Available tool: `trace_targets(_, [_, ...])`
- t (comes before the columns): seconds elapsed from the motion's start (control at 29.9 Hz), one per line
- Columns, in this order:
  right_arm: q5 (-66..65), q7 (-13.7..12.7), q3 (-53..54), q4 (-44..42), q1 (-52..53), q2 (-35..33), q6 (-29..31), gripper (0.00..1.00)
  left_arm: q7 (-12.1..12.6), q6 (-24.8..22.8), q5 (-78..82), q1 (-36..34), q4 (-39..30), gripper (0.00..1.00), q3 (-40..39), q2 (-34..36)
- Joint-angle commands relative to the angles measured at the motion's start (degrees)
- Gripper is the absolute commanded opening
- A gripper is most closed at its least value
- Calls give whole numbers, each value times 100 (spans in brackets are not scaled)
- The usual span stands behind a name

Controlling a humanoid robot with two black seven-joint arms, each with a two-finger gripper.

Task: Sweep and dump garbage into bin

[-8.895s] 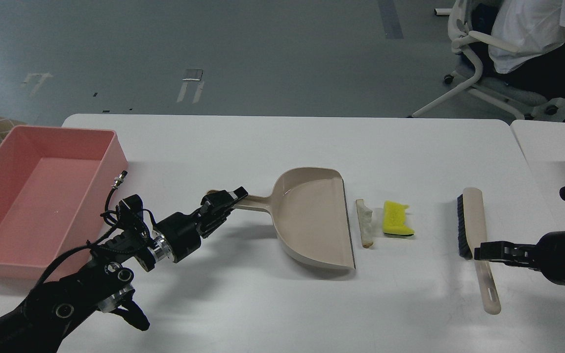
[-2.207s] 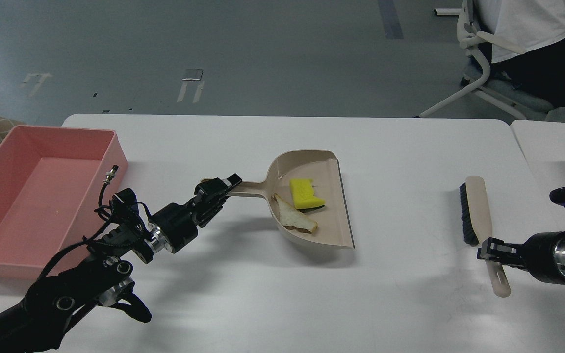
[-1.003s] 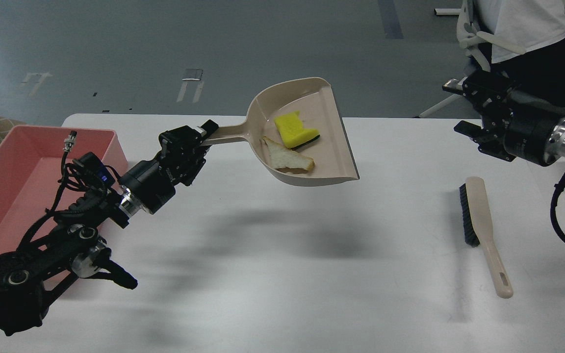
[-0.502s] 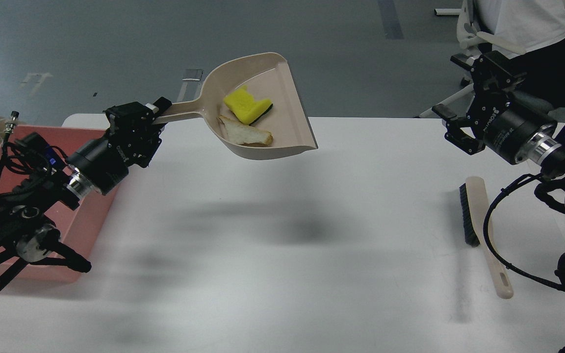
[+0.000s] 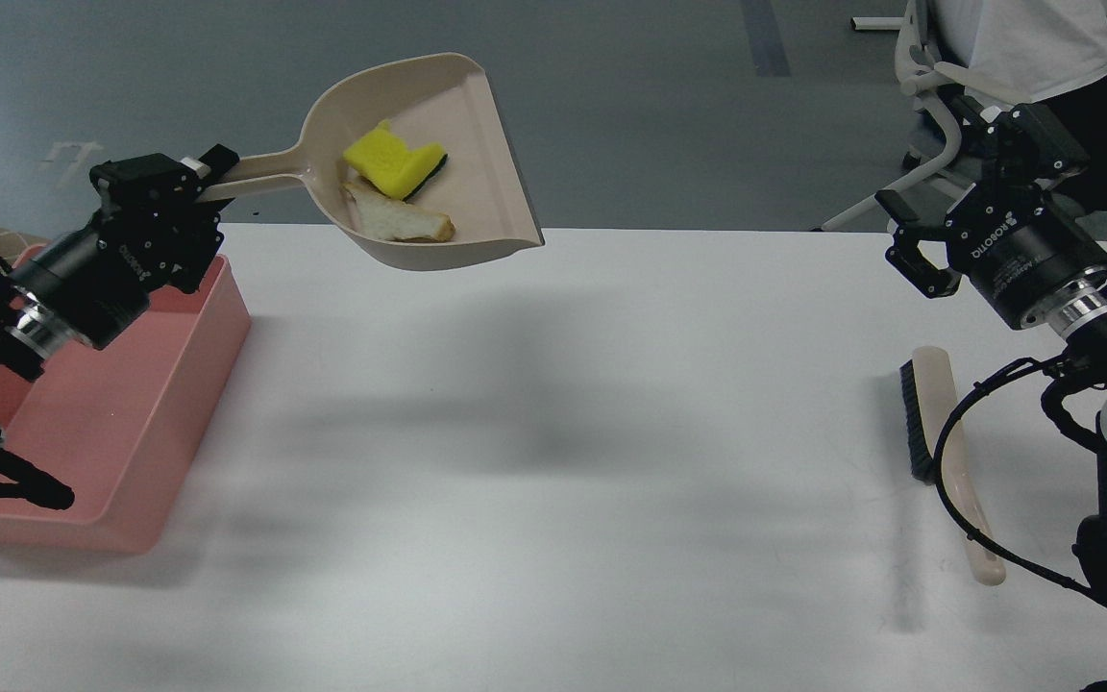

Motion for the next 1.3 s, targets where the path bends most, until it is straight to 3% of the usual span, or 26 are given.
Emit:
trace_targets(0.0, [-2,4,-1,-82,2,3,0,100,-116,-312,-220,316,279,15,-19,198])
trace_targets(0.43, [-2,4,17,-187,-24,-32,9,100,-166,-392,-246,1090,367,15,-19,945])
trace_targets(0.7, [-2,4,8,-205,-24,-23,18,100,-166,-445,-984,1223,403,15,-10,1604])
trace_targets(0.9, [7,4,8,-205,-24,-23,18,100,-166,-1012,-1028,1223,1035,15,-10,1684])
trace_targets(1.1, [-2,4,-1,-240,-33,-32,35,100,-166,-1012,-1037,1223,2027,15,-28,1701])
trace_targets(1.27, [-2,4,-9,-240,-33,-23,35,100,-166,-1012,-1028,1214,2432,14,-28,1789])
